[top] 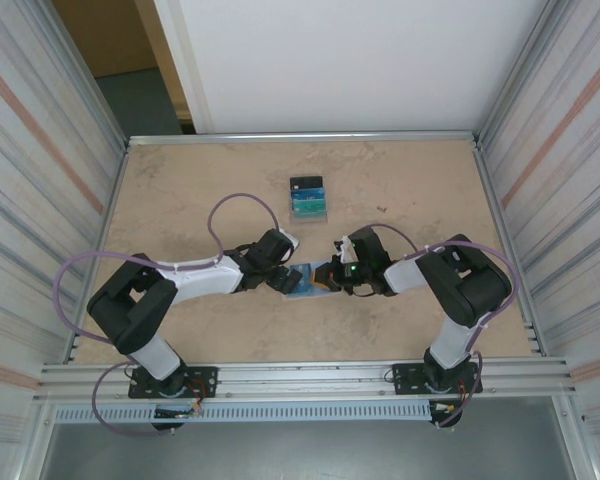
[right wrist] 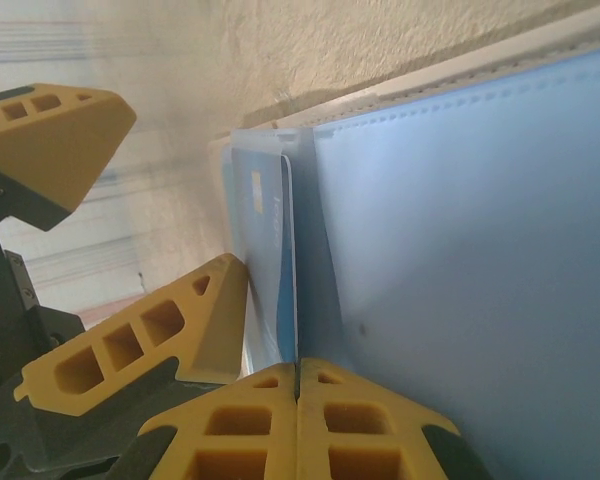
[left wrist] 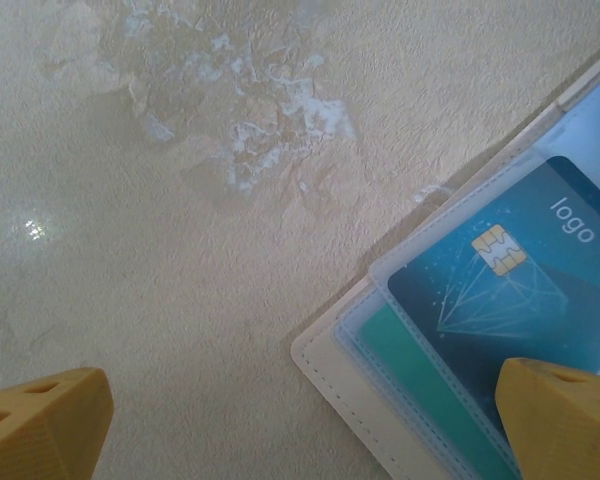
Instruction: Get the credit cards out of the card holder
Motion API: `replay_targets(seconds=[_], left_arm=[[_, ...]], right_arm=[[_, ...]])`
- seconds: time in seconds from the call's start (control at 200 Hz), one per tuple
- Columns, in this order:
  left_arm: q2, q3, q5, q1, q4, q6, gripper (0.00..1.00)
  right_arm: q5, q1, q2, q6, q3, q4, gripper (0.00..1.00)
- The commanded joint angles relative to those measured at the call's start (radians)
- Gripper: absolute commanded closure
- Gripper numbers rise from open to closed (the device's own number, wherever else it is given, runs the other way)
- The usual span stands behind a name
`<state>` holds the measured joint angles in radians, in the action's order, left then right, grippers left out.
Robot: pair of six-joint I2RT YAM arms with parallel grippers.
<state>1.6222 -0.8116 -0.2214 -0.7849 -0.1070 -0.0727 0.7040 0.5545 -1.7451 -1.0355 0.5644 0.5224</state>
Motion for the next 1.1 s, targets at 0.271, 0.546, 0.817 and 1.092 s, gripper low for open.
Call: replay_targets(seconds=[0.271,0.546,0.817,1.092], left_arm=[[0.024,0.007,-0.044,0.012,-0.063,0.029,0.01],[0.016,0.011,-0.049,0.012,-0.072,0.028,0.01],[0.016,0.008,-0.051,0.013,-0.072,0.031,0.01],[0.025,0.006,-0.048,0.012,-0.070,0.028,0.01]], right_arm=[[-0.009,0.001,0.012,0.012,-0.014,0.000,0.98],[-0.012,-0.021,0.019,0.027,-0.029,-0.022,1.00],[-0.016,-0.024,0.029,0.045,-0.028,-0.049,0.99],[-0.008,-0.002,0.012,0.015,-0.013,0.030,0.94]])
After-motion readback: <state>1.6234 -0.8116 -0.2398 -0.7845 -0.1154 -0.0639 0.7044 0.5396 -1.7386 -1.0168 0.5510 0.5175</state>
